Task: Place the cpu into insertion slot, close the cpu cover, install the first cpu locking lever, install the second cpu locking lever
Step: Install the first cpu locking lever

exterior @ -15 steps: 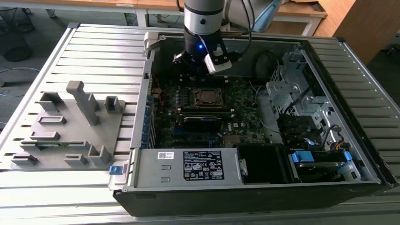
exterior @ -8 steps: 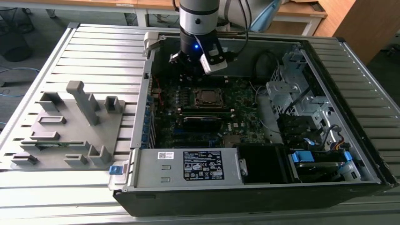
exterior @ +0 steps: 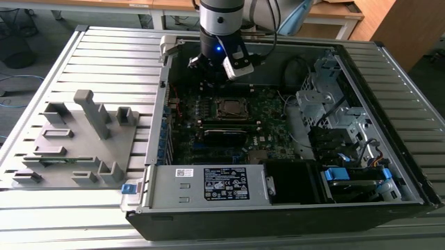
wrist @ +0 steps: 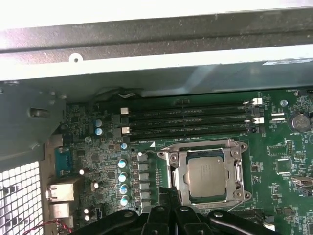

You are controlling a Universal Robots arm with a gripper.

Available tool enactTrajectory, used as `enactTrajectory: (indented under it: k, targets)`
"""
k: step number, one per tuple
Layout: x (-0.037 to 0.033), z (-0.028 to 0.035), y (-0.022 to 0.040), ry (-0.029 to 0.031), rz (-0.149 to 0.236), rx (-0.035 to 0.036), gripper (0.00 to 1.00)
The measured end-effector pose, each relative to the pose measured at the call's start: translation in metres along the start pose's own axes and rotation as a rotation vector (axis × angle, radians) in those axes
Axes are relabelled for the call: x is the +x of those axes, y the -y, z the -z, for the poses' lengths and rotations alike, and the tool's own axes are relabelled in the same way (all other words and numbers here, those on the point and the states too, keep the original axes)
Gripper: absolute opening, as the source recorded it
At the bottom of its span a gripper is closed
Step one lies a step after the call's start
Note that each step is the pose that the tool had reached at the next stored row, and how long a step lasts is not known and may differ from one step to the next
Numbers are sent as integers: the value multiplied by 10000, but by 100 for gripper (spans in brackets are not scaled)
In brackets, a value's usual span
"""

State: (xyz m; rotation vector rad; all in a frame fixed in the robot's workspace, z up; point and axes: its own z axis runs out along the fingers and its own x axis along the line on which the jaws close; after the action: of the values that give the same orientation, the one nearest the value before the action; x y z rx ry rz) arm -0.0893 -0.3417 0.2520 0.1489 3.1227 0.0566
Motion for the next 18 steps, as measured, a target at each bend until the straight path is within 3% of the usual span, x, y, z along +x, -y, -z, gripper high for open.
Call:
enactTrajectory:
  k: [18]
  targets:
    - [119,0,14,17,0,0,11]
